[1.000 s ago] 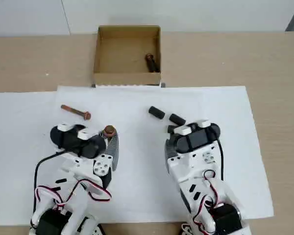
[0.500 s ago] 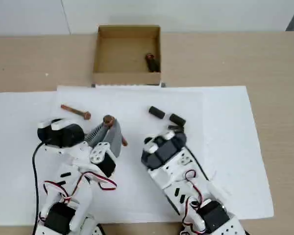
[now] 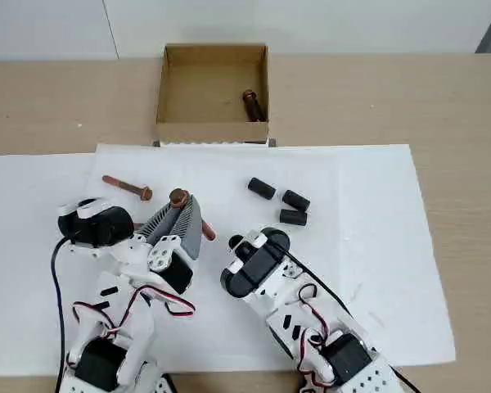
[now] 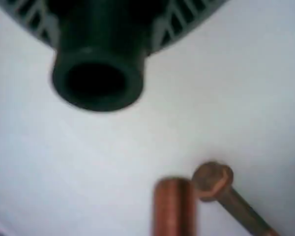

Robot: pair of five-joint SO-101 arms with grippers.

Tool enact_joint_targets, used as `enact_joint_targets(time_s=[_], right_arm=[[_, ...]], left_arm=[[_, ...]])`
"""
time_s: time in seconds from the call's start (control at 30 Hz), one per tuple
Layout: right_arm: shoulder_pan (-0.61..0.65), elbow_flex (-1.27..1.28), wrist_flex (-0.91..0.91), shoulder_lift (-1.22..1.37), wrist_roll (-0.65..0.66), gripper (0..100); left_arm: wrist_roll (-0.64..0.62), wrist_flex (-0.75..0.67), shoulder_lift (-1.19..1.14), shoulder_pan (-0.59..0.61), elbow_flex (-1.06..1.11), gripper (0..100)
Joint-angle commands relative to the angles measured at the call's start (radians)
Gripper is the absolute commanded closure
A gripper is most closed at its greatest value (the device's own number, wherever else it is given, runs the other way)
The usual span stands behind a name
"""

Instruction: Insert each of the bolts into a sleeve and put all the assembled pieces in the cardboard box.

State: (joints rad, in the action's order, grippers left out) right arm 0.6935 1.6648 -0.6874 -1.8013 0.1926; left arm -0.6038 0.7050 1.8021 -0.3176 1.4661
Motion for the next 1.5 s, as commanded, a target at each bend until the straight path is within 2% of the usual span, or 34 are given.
enact_joint_targets(time_s=[0.0,1.47], right_arm=[[0.045,0.011,0.033,-0.007,0.014,99.6],[0.065,0.018,0.033,-0.007,0.008,99.6]], left_arm=[[-0.006,-0.031,0.014,-0.003,-0.008,100],[-0.034,-0.029,0.014,-0.091,-0.008,100]])
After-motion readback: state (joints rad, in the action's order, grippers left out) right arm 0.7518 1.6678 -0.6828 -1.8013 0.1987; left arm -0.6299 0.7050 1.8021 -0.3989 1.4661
